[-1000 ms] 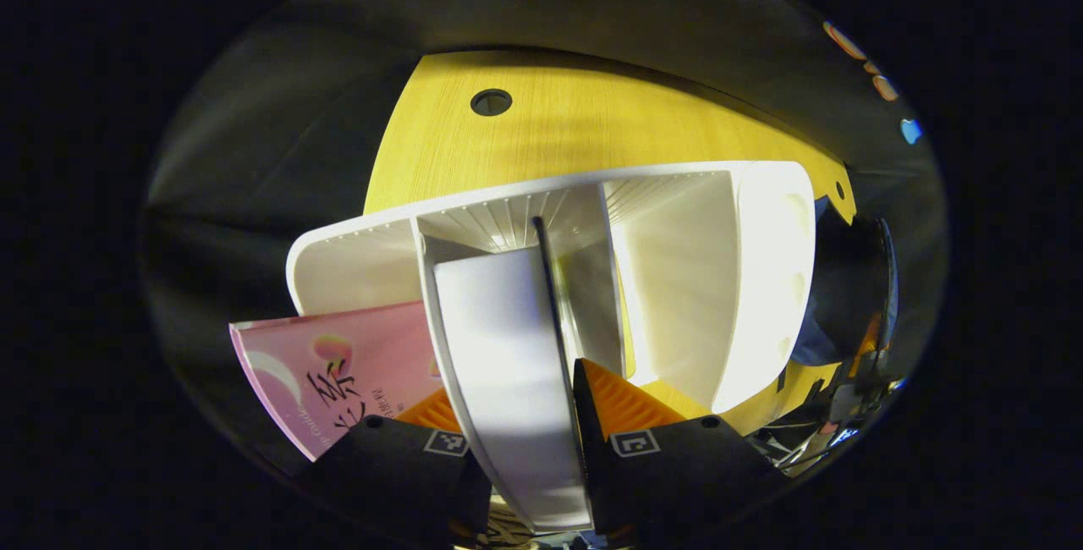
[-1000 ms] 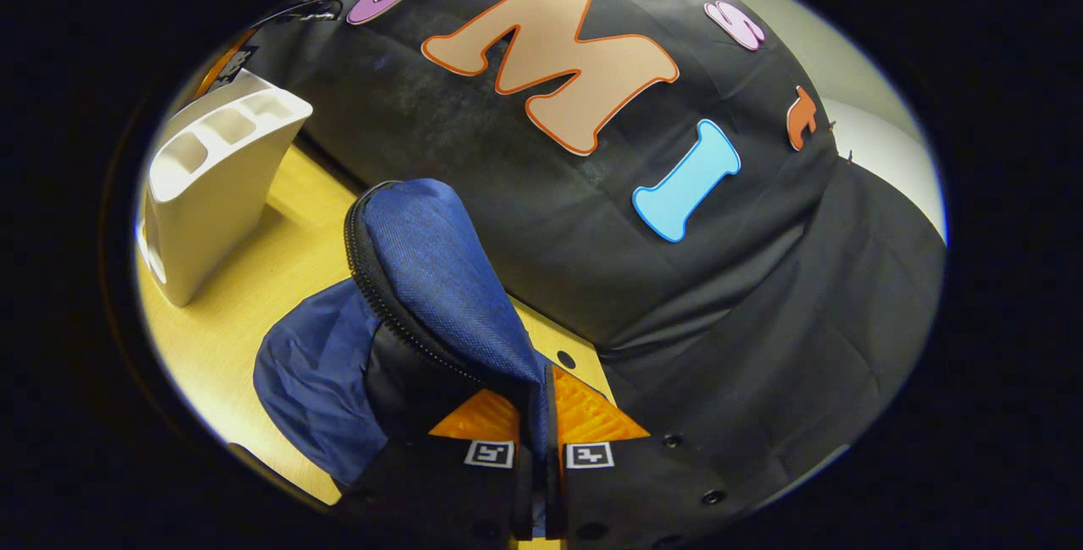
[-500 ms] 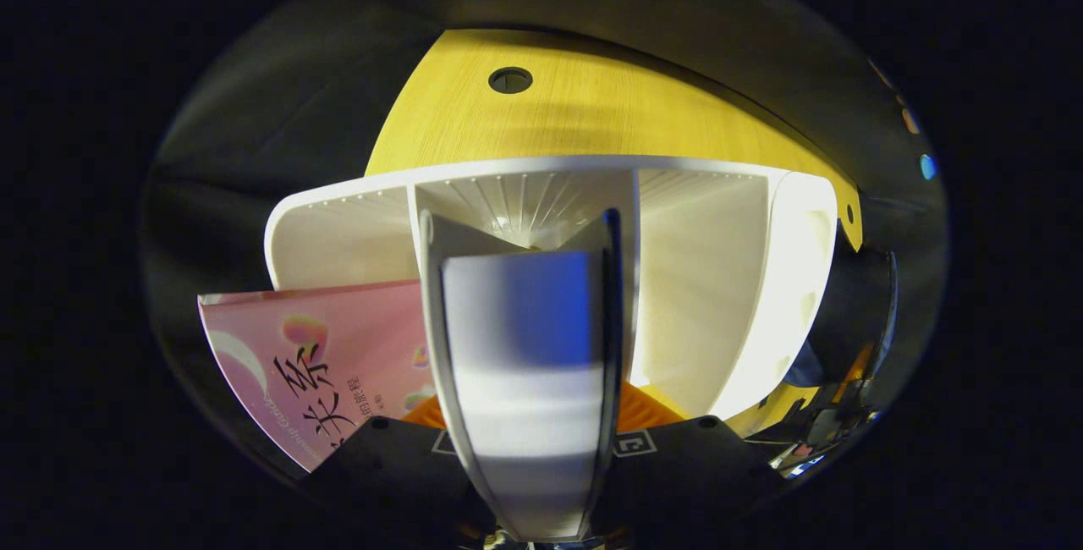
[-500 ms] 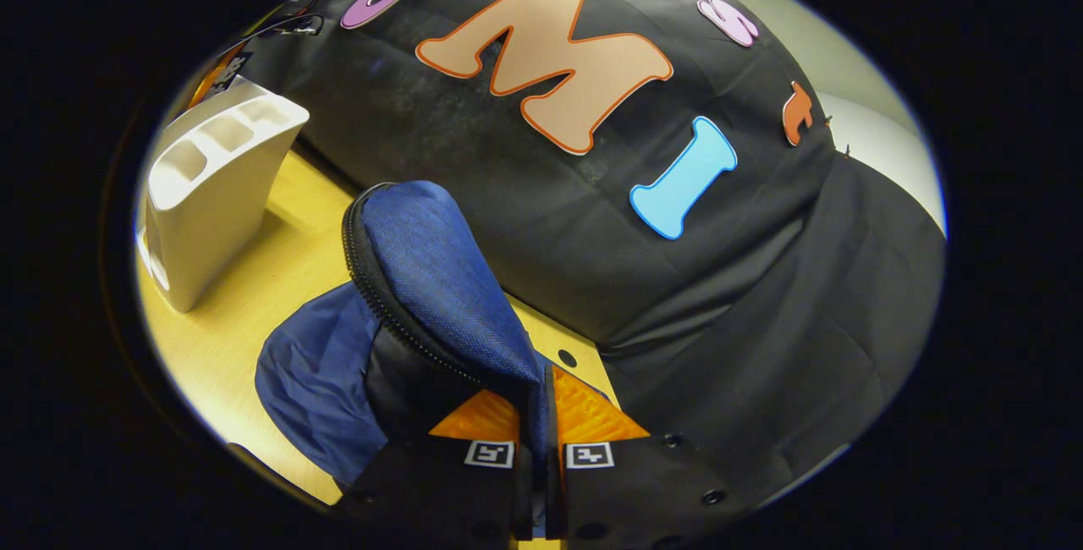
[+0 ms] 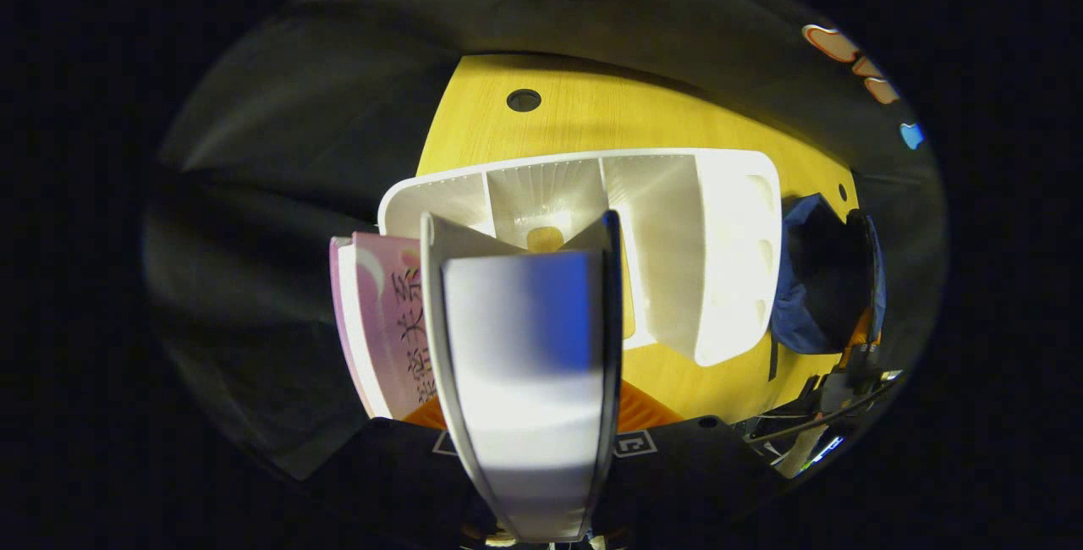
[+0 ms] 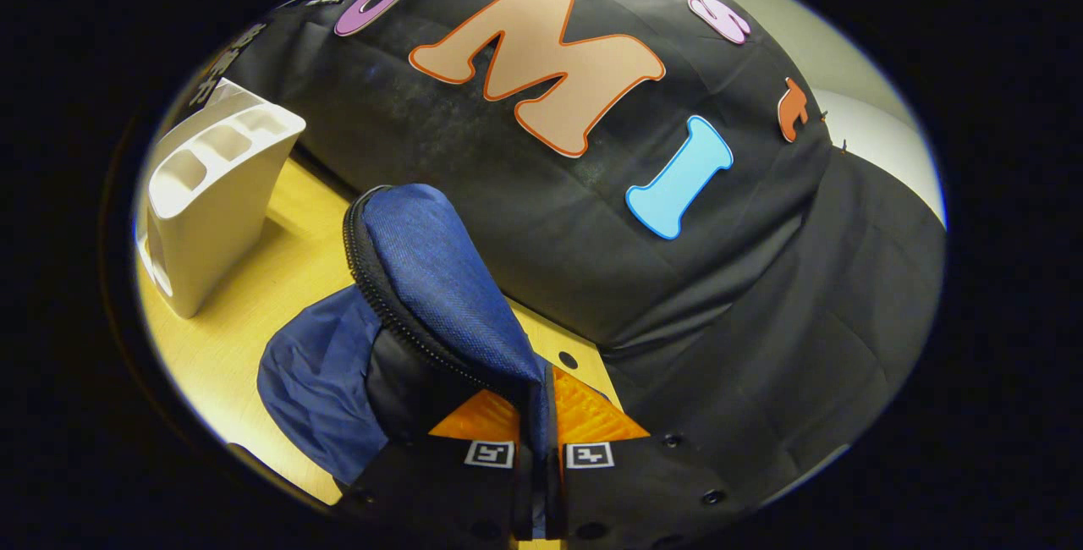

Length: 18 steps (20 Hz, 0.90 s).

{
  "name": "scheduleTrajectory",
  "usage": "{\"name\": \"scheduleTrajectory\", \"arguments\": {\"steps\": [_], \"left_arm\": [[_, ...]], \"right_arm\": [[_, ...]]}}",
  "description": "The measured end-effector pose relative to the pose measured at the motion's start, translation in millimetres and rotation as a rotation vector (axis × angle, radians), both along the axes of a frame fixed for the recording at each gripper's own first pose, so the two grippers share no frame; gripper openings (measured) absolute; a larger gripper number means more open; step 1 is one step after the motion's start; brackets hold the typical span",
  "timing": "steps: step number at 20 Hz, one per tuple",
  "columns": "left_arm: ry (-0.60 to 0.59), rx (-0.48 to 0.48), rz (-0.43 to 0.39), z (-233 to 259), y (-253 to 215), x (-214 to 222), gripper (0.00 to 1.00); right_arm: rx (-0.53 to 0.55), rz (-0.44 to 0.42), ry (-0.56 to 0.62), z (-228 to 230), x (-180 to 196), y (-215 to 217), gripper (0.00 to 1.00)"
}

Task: Open the schoolbag, grab two books from the bookshelf and put them into the schoolbag.

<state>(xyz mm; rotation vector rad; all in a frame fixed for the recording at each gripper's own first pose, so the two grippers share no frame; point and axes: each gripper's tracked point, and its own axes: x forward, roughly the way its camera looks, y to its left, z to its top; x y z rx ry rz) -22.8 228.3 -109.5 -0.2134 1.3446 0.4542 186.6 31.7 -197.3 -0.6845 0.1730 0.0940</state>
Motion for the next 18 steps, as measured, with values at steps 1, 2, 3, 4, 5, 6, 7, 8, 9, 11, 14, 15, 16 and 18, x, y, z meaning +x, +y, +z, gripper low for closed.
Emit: {"name": "scheduleTrajectory", "arguments": {"steps": [1,2,3,4,5,6,7,8,9,11,14,15,16,18], "left_arm": [[-0.013,-0.007,0.012,9.7,-6.8,-2.7,0.42],[-0.027,-0.018,0.027,18.9,-15.6,-5.8,0.42],[-0.042,-0.031,0.042,28.3,-24.1,-7.9,0.42],[-0.058,-0.041,0.047,38.4,-32.1,-9.1,0.42],[-0.077,-0.042,0.049,49.1,-38.5,-7.9,0.42],[-0.100,-0.035,0.048,60.4,-42.4,-7.8,0.42],[-0.122,-0.030,0.039,69.8,-47.8,-4.3,0.42],[-0.149,-0.030,0.030,79.0,-57.7,-3.2,0.42],[-0.174,-0.037,0.009,87.3,-69.8,2.3,0.42],[-0.236,-0.043,-0.045,98.6,-93.1,16.0,0.42],[-0.330,-0.106,-0.118,98.9,-134.8,45.4,0.42],[-0.355,-0.151,-0.131,93.7,-152.4,60.0,0.42],[-0.383,-0.205,-0.135,86.0,-169.3,72.1,0.42],[-0.431,-0.298,-0.147,71.8,-197.4,101.0,0.42]], "right_arm": [[0.004,0.004,0.000,0.7,-0.8,0.5,0.08],[0.005,0.009,-0.001,1.5,-0.5,-0.3,0.08],[0.007,0.015,-0.002,3.1,-0.9,-0.3,0.08],[0.009,0.020,-0.003,3.9,-0.8,-0.7,0.07],[0.013,0.025,-0.004,5.8,-0.4,-1.9,0.07],[0.018,0.028,-0.005,6.1,0.1,-3.5,0.07],[0.024,0.029,-0.006,7.3,0.4,-4.5,0.08],[0.031,0.031,-0.006,7.7,1.2,-5.5,0.07],[0.039,0.033,-0.006,8.3,0.7,-6.2,0.07],[0.052,0.039,-0.007,10.4,1.3,-7.8,0.07],[0.079,0.045,-0.005,11.9,4.3,-9.7,0.08],[0.088,0.049,-0.003,13.0,5.7,-9.5,0.08],[0.094,0.053,-0.002,13.3,7.2,-9.5,0.08],[0.114,0.058,0.002,14.3,9.0,-8.9,0.08]]}}
